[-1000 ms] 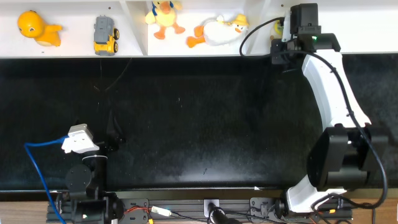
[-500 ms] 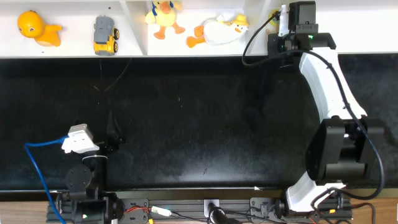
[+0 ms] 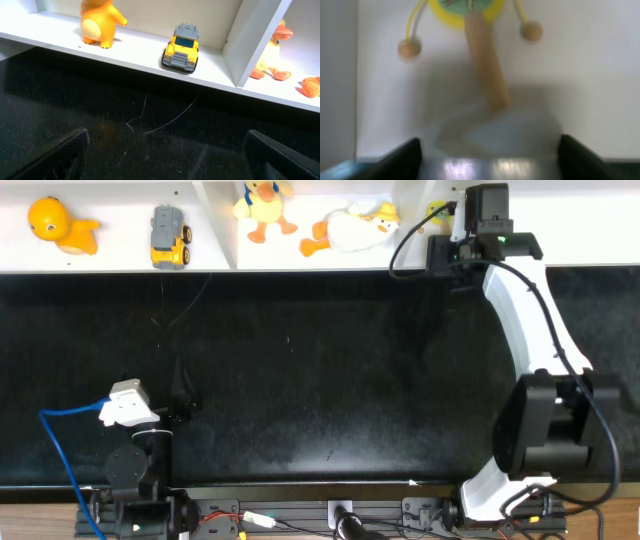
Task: Store Toys
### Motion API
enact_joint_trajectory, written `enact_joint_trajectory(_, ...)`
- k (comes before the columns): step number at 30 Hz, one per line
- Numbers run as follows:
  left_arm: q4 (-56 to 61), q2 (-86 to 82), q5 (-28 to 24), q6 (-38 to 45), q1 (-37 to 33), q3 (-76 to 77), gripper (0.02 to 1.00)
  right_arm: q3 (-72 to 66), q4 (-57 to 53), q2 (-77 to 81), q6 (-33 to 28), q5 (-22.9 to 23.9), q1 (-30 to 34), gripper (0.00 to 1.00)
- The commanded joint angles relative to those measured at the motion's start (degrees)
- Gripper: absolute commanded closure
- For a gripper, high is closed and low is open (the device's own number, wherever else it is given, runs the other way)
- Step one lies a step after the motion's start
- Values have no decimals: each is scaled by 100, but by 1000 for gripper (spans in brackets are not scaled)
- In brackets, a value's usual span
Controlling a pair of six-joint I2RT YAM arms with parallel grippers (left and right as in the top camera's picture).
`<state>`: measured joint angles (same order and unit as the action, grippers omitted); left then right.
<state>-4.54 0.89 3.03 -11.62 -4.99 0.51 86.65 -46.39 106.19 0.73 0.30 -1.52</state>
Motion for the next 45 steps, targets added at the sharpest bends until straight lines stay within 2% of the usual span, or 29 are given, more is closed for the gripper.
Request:
enact_joint_trajectory(1,-20,-61,-57,85,-39,-4,20,129,-540,-662,612,-31,7,5)
enact_joint_trajectory(4,-17,-61,-57,85,-39,-4,20,129,-1246,-1071,1176,-26,7,3)
enact_joint_trajectory(6,-17,-61,-57,85,-39,-4,20,129,-1768,-1327,1777,48,7,5)
enact_joint_trajectory(10,-17,-61,-57,85,-39,-4,23,129,-2879,-1790,3193,413,20,3)
enact_joint_trajectory(15,-20,-61,-57,85,-39,-4,23,122,-3919,-2262,4343,1080,345,5)
enact_joint_trajectory(17,-20,-61,-57,85,-39,-4,23,120,-4190,-2428,4544,1180,660,3)
enact_joint_trajectory(23,-17,-61,-57,85,-39,-4,20,116,-4242,-2771,4487,1296,2114,5)
enact_joint_trajectory(26,-17,-61,-57,85,-39,-4,20,-7,-3856,-2774,3965,1257,2787,3)
enact_joint_trajectory(30,-20,-61,-57,85,-39,-4,23,-461,-3226,-2774,3891,1233,3442,1)
enact_joint_trajectory(38,-20,-61,-57,85,-39,-4,20,-2006,-1648,-2769,3866,933,4127,3)
enact_joint_trajectory(45,-20,-61,-57,85,-39,-4,20,-2983,-389,-2719,3480,813,4297,3)
